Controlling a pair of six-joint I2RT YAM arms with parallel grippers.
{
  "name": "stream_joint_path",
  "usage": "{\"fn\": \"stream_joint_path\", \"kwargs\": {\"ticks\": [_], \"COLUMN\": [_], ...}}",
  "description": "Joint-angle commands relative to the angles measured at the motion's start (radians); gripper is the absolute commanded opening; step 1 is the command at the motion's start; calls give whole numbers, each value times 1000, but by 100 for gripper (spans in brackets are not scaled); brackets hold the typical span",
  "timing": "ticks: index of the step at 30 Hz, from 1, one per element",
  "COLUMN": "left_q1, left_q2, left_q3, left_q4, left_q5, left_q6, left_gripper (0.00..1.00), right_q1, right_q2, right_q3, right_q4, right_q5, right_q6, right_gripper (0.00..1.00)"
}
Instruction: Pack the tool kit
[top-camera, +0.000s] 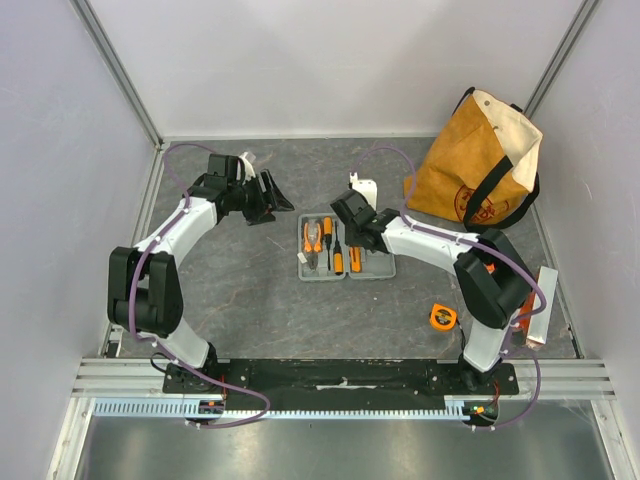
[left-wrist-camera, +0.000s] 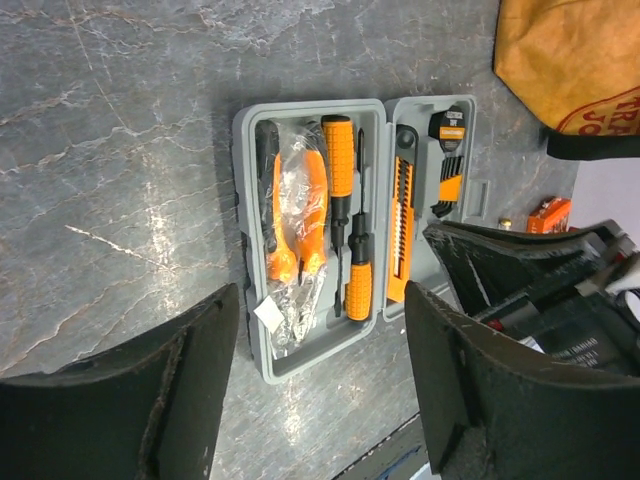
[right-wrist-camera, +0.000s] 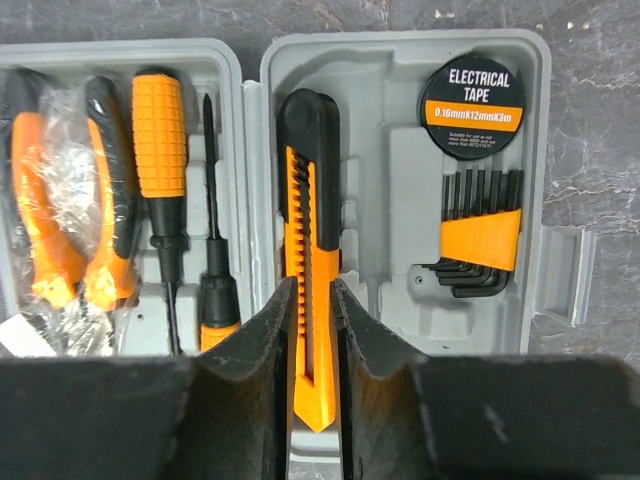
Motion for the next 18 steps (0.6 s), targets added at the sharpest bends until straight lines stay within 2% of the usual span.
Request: {"fn": "stream_joint_path", "kwargs": {"ticks": [1, 8, 18], "left_q1": [-2, -2, -39], "left_q2": [-22, 1, 23], "left_q3": [8, 8, 25], "left_q4": [48, 76, 116], "left_q5": [69, 149, 215], "left_q6": [2, -7, 5], "left_gripper": [71, 66, 63], "right_q1": [-14, -20, -25], "right_q2": [38, 79, 112], "right_q3": [22, 13, -24], "right_q4": [-17, -20, -29], "right_q5": [-22, -70, -88], "right_q6": [1, -2, 18], "right_gripper": [24, 21, 0]}}
